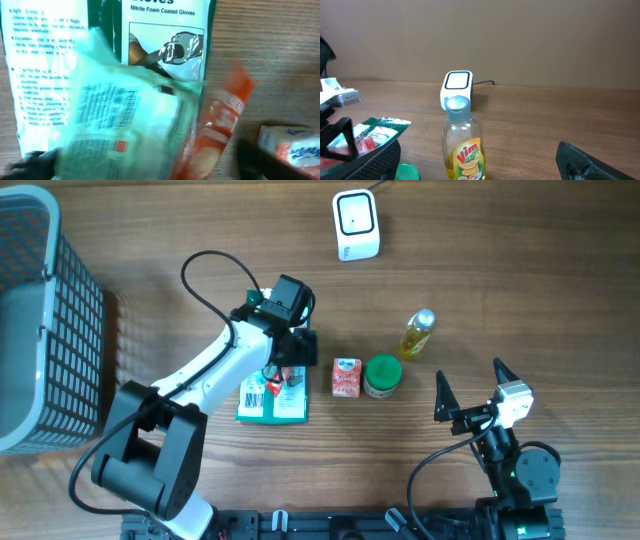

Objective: Scan the item barcode

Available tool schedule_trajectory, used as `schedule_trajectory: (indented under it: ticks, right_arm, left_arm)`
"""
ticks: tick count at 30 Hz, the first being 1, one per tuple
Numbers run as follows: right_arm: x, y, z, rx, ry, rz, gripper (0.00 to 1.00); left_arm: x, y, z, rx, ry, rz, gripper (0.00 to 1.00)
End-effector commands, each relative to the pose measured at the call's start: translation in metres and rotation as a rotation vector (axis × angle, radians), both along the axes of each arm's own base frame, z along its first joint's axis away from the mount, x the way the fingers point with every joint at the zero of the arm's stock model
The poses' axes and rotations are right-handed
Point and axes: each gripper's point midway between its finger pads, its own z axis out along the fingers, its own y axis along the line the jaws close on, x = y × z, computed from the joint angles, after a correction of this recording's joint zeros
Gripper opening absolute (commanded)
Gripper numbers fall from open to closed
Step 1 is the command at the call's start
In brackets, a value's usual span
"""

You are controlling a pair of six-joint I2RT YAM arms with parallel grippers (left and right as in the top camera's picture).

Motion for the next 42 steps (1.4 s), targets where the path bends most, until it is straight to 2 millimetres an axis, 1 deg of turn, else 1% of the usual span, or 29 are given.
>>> schedule_trajectory:
  ticks: [1, 5, 6, 8, 9, 10, 11, 12, 13, 14, 15, 16, 17, 18, 19, 20, 21, 22, 24, 25, 26, 28, 30, 32, 34, 36, 37, 40, 42]
  right_arm:
    - [0.0, 0.001, 0.001, 0.005, -0.005, 0.008, 1.0]
    - [0.0, 0.001, 0.001, 0.004, -0.006, 0.008, 1.0]
    - [0.0, 0.001, 0.001, 0.005, -0.005, 0.008, 1.0]
    - [0.0, 0.001, 0.001, 0.004, -0.006, 0.009, 1.0]
    - [0.0, 0.001, 0.001, 0.004, -0.005, 0.008, 1.0]
    - [0.0, 0.001, 0.001, 0.004, -0.006, 0.008, 1.0]
    - [0.0, 0.001, 0.001, 0.004, -0.005, 0.008, 1.0]
    - [0.0, 0.001, 0.001, 0.004, -0.005, 0.008, 1.0]
    - [0.0, 0.001, 0.001, 0.004, -0.005, 0.008, 1.0]
    - [0.0, 0.001, 0.001, 0.004, -0.005, 0.009, 1.0]
    - [0.0, 0.001, 0.001, 0.004, -0.005, 0.008, 1.0]
    - [0.0, 0.001, 0.001, 0.004, -0.006, 0.008, 1.0]
    - [0.0, 0.001, 0.001, 0.004, -0.006, 0.008, 1.0]
    - [0.0, 0.001, 0.001, 0.005, -0.005, 0.009, 1.0]
    - [0.0, 0.001, 0.001, 0.004, -0.005, 0.008, 1.0]
    - [0.0, 0.001, 0.001, 0.004, -0.005, 0.008, 1.0]
    - [0.0, 0.001, 0.001, 0.005, -0.005, 0.008, 1.0]
    - [0.0, 0.001, 0.001, 0.005, -0.005, 0.008, 1.0]
    - [0.0, 0.001, 0.001, 0.004, -0.005, 0.009, 1.0]
    - [0.0, 0.001, 0.001, 0.004, -0.006, 0.008, 1.0]
    - [0.0, 0.001, 0.001, 0.004, -0.006, 0.008, 1.0]
    - [0.0, 0.001, 0.001, 0.004, -0.006, 0.009, 1.0]
    - [0.0, 0.001, 0.001, 0.004, -0.006, 0.009, 1.0]
    - [0.0, 0.001, 0.001, 0.004, -0.006, 0.008, 1.0]
    - [0.0, 0.001, 0.001, 0.004, -0.005, 0.008, 1.0]
    - [0.0, 0.001, 0.001, 0.004, -0.005, 0.008, 1.0]
    - [0.0, 0.001, 0.001, 0.004, -0.006, 0.008, 1.0]
    - [0.0, 0.001, 0.001, 0.005, -0.005, 0.008, 1.0]
    - [0.0, 0.001, 0.001, 0.004, -0.005, 0.008, 1.0]
  left_arm:
    - [-0.001, 0.004, 0.001, 0.029, -0.005, -0.042, 1.0]
    - [0.002, 0.004, 0.016, 0.019, -0.047, -0.059, 1.0]
    - [0.003, 0.003, 0.02, 0.014, -0.059, -0.059, 0.98]
    - [0.003, 0.003, 0.029, 0.004, -0.079, -0.059, 0.77]
    - [0.002, 0.003, 0.031, 0.004, -0.08, -0.06, 0.64]
    - [0.001, 0.004, 0.03, 0.007, -0.074, -0.06, 0.53]
    - [-0.001, 0.004, 0.03, 0.01, -0.067, -0.06, 0.53]
    - [-0.002, 0.005, 0.029, 0.014, -0.058, -0.061, 0.7]
    - [-0.004, 0.006, 0.028, 0.015, -0.054, -0.061, 0.93]
    - [-0.004, 0.006, 0.028, 0.017, -0.05, -0.061, 1.0]
    - [-0.006, 0.006, 0.028, 0.019, -0.044, -0.062, 0.99]
    - [-0.007, 0.007, 0.027, 0.021, -0.039, -0.062, 0.74]
    - [-0.009, 0.008, 0.027, 0.026, -0.03, -0.062, 0.04]
    - [-0.011, 0.009, 0.026, 0.029, -0.024, -0.062, 0.04]
    - [-0.011, 0.011, 0.026, 0.037, -0.025, -0.061, 0.53]
    - [-0.011, 0.01, 0.026, 0.037, -0.025, -0.061, 0.93]
    - [-0.01, 0.01, 0.027, 0.036, -0.029, -0.069, 1.0]
    - [-0.01, 0.009, 0.026, 0.04, -0.029, -0.098, 1.0]
    - [-0.01, 0.009, 0.028, 0.045, -0.034, -0.137, 0.86]
    - [-0.009, 0.008, 0.031, 0.041, -0.044, -0.138, 0.89]
    - [-0.008, 0.009, 0.033, 0.039, -0.051, -0.135, 1.0]
    - [0.002, 0.01, 0.049, 0.02, -0.093, -0.114, 1.0]
    - [0.015, 0.019, 0.072, -0.001, -0.154, -0.072, 1.0]
    - [0.03, 0.045, 0.094, -0.013, -0.215, 0.007, 1.0]
    - [0.037, 0.071, 0.104, -0.012, -0.243, 0.079, 1.0]
    - [0.041, 0.106, 0.108, 0.005, -0.249, 0.167, 1.0]
    - [0.042, 0.132, 0.107, 0.036, -0.245, 0.233, 1.0]
    - [0.038, 0.187, 0.106, 0.085, -0.234, 0.347, 1.0]
    - [0.036, 0.21, 0.106, 0.092, -0.231, 0.41, 1.0]
